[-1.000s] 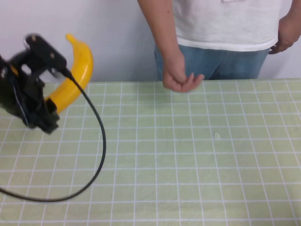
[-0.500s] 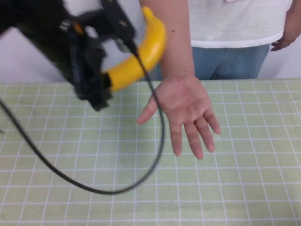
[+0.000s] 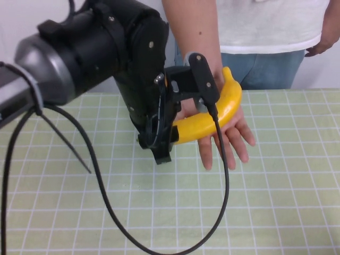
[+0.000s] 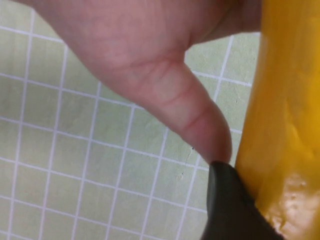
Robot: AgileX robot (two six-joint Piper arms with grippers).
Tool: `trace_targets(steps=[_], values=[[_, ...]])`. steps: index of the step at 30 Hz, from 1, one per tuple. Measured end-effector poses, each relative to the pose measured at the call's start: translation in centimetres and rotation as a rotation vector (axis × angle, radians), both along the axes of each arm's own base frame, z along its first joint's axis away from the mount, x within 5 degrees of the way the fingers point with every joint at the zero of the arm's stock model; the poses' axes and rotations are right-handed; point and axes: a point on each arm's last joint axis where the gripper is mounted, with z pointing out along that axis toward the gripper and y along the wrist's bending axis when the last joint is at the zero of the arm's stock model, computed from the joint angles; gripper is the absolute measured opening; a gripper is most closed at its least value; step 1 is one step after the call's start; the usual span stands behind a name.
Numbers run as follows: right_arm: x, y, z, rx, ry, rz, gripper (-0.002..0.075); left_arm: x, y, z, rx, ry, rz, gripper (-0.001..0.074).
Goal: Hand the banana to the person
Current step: Hand the grabbed banana to the person
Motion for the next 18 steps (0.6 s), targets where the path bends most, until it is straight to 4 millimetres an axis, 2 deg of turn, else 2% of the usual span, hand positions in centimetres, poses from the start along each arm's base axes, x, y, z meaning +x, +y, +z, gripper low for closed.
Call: trace_targets(steps=[5, 13, 15, 18], values=[[0.0, 0.0, 0.0, 0.0, 0.0, 0.0, -0.0011, 0.4, -0.4, -1.2, 0.02, 0.021, 0.0, 0.0283], [0.0, 0.0, 0.0, 0.0, 0.0, 0.0, -0.0011, 0.5, -0.5, -1.4, 0.007, 0.038, 0.073, 0.0283], [0.0, 0.0, 0.0, 0.0, 0.0, 0.0, -0.0011, 0.5, -0.5, -1.4, -0.004, 0.038, 0.103, 0.0333], [0.0, 0.0, 0.0, 0.0, 0.0, 0.0, -0.0011, 0.7, -0.5, -1.1, -0.015, 0.028, 0.167, 0.0516]])
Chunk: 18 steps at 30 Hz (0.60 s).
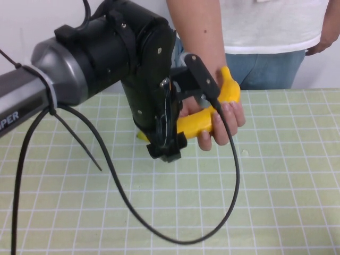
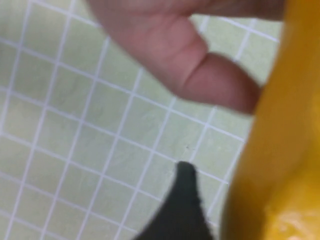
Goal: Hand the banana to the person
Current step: Hand the grabbed banana to the person
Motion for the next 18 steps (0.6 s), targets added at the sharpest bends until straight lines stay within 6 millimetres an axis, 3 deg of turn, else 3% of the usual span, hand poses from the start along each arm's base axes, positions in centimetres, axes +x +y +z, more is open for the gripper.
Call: trace_targets(steps=[3, 8, 11, 15, 18], values=[[0.0, 0.0, 0.0, 0.0, 0.0, 0.0, -0.0011, 0.3, 0.1, 1.3, -0.023, -0.049, 0.067, 0.0626], [0.0, 0.0, 0.0, 0.0, 0.0, 0.0, -0.0011, -0.4, 1.1, 5.4, -0.105, -0.145, 0.132, 0.0653], [0.0, 0.0, 0.0, 0.0, 0.0, 0.0, -0.0011, -1.8, 2.5, 8.3, -0.167, -0.196, 0.152, 0.0613], [0.0, 0.0, 0.0, 0.0, 0.0, 0.0, -0.0011, -4.6, 5.1, 12.3, -0.255, -0.272, 0.169, 0.0498], [0.0, 0.0, 0.0, 0.0, 0.0, 0.0, -0.0011, -6.9, 7.3, 13.8, -0.292, -0.301, 0.176, 0.041]])
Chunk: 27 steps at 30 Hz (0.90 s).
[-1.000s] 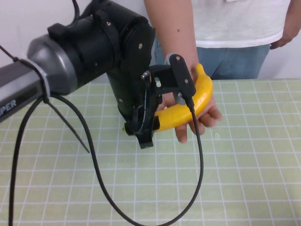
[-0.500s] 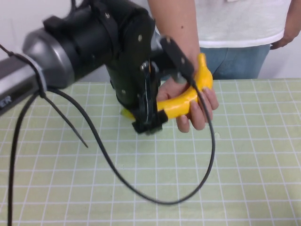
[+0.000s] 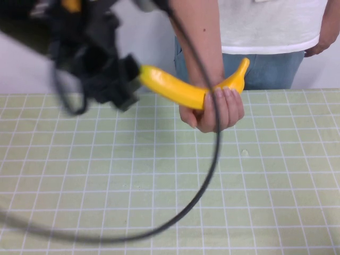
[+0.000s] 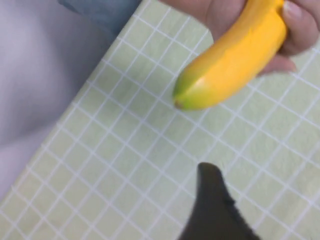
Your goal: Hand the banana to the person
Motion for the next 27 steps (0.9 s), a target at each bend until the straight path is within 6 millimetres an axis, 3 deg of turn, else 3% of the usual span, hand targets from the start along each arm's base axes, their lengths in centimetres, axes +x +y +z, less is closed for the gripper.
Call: trace_targets(steps=[4, 15, 21, 27], values=[[0.0, 0.0, 0.0, 0.0, 0.0, 0.0, -0.0011, -2.9, 2.8, -0.3, -0.011, 0.011, 0.037, 0.0334], [0.0, 0.0, 0.0, 0.0, 0.0, 0.0, -0.0011, -10.0, 9.4, -5.2, -0.047, 0.093, 0.146, 0.0038], [0.0, 0.0, 0.0, 0.0, 0.0, 0.0, -0.0011, -14.0, 12.7, -7.1, -0.187, 0.034, 0.152, 0.0001], [0.0, 0.0, 0.0, 0.0, 0.0, 0.0, -0.0011, -16.3, 14.9, -7.7, -0.328, -0.009, 0.209, -0.0001]])
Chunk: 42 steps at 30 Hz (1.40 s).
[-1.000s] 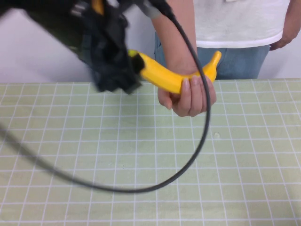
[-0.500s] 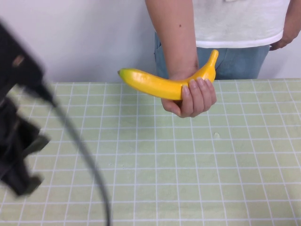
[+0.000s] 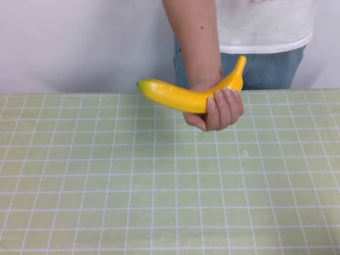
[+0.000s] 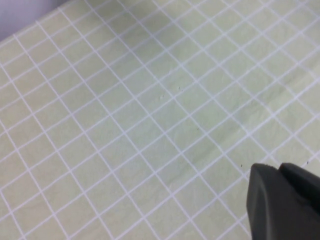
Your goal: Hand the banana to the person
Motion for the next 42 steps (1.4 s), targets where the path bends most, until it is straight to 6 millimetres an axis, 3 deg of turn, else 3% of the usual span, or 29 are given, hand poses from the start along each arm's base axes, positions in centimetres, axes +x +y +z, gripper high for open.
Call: trace_targets(steps=[6, 16, 23, 27, 33, 42], values=[[0.0, 0.0, 0.0, 0.0, 0.0, 0.0, -0.0011, -0.7, 0.7, 0.0, -0.023, 0.007, 0.021, -0.0001], [0.0, 0.0, 0.0, 0.0, 0.0, 0.0, -0.0011, -0.3, 0.9, 0.3, -0.02, -0.045, 0.052, -0.0001], [0.0, 0.0, 0.0, 0.0, 0.0, 0.0, -0.0011, 0.6, 0.9, 0.9, -0.056, -0.252, 0.082, -0.0002], [0.0, 0.0, 0.0, 0.0, 0.0, 0.0, -0.0011, 1.2, 1.0, 0.1, -0.05, -0.413, 0.133, -0.0002], [0.0, 0.0, 0.0, 0.0, 0.0, 0.0, -0.0011, 1.2, 2.0, -3.3, -0.138, -0.564, 0.316, -0.0002], [0.0, 0.0, 0.0, 0.0, 0.0, 0.0, -0.0011, 0.6, 2.7, -13.8, -0.229, -0.536, 0.473, -0.0003]])
